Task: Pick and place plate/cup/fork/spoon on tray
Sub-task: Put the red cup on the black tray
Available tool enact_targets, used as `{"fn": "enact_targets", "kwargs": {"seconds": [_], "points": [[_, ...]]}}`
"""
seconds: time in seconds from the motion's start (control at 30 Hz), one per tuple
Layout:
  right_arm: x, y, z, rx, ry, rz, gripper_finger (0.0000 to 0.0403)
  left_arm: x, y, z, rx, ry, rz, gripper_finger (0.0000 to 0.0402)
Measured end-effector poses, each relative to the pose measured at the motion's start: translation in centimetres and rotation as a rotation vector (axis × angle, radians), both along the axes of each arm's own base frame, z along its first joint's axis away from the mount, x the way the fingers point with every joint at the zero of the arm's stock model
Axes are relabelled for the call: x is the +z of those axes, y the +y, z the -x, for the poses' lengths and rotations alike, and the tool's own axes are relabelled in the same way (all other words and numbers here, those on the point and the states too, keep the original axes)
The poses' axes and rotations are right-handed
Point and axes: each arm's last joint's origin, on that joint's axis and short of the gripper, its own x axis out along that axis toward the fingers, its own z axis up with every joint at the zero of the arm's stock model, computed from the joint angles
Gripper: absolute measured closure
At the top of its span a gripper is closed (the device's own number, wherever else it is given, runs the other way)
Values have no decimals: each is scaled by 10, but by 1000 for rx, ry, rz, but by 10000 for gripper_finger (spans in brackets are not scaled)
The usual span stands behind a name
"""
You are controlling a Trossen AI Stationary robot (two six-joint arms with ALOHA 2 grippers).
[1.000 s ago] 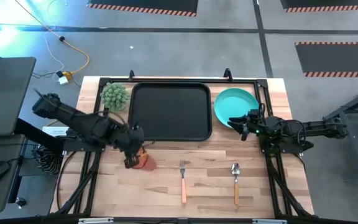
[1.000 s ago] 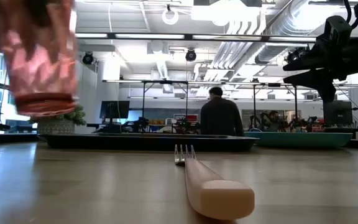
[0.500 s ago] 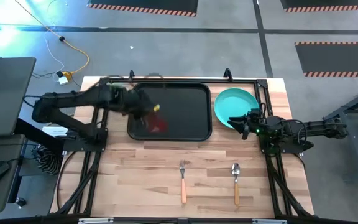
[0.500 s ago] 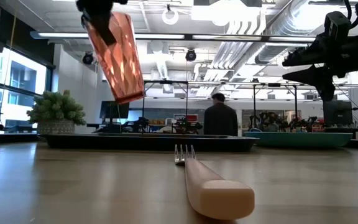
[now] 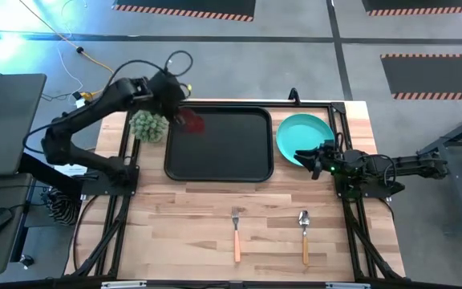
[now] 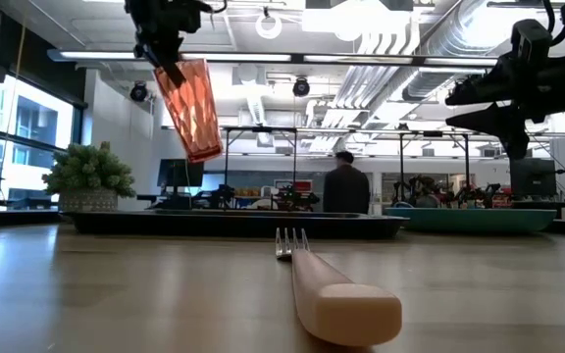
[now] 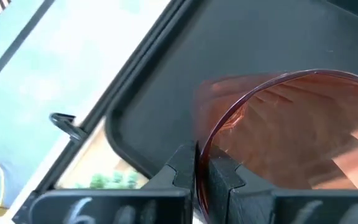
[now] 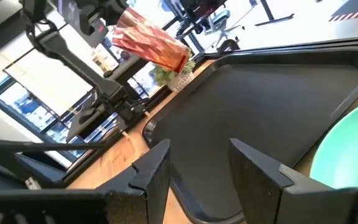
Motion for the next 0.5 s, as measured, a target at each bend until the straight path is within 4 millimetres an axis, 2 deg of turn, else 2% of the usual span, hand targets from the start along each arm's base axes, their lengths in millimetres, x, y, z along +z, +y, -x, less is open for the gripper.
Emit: {"fn": "enact_targets", "kwargs": {"seconds": [0.3,0.5], "points": [[0,-3,1,-132,-13,-15,252,-4,50,1,-56,62,31,397],[0,-4,2,-161,-27,-41,252,-6,74,-2,-84,131,32,396]]}}
